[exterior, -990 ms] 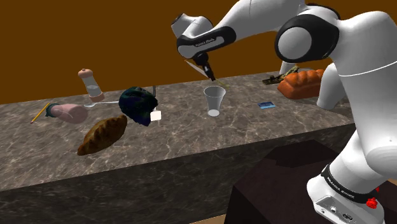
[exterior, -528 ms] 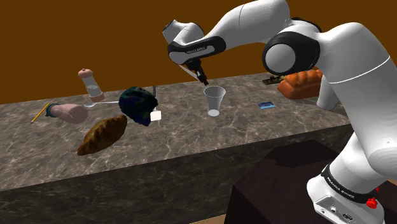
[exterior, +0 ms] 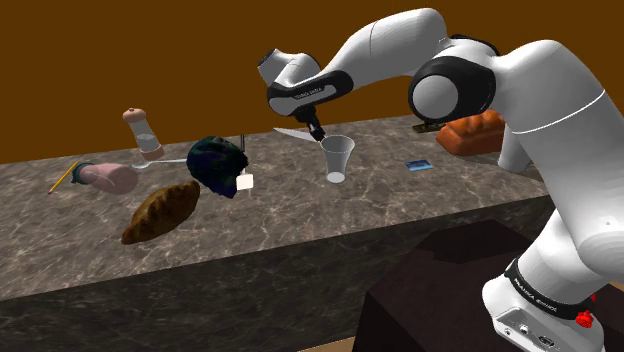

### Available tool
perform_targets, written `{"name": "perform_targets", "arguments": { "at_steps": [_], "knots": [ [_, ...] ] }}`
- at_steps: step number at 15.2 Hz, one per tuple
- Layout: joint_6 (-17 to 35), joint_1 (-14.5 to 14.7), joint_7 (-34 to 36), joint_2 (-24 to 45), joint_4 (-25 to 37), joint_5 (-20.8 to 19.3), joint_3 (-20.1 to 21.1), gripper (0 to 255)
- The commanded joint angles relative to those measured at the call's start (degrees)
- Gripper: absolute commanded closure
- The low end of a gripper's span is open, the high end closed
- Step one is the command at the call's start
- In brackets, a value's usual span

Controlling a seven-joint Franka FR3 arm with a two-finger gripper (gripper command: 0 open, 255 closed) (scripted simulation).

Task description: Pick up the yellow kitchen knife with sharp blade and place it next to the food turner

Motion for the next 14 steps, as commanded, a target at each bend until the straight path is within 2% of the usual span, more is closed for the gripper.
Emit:
{"name": "perform_targets", "arguments": {
  "at_steps": [1,6,13,14],
  "knots": [
    [1.0,-0.1,0.4,0.5,-0.6,-0.1,0.0,255],
    [3.5,-0.2,1.5,2.1,-1.7,-0.2,0.0,255],
    [3.5,-0.2,1.5,2.1,-1.7,-0.2,0.0,255],
    [3.5,-0.2,1.5,2.1,-1.7,-0.2,0.0,0]
  ]
}}
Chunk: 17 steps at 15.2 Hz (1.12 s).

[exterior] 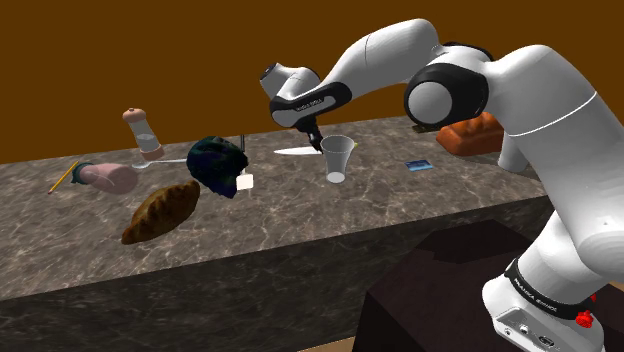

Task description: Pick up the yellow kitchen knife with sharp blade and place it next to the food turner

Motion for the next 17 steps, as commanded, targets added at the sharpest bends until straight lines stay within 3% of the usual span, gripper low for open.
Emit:
{"name": "perform_targets", "arguments": {
  "at_steps": [1,5,9,17],
  "knots": [
    [0.0,0.0,0.0,0.0,0.0,0.0,0.0,0],
    [0.0,0.0,0.0,0.0,0.0,0.0,0.0,0],
    [-7.7,1.7,-1.5,1.8,9.4,0.7,0.2,0],
    [-7.7,1.7,-1.5,1.8,9.4,0.7,0.2,0]
  ]
}}
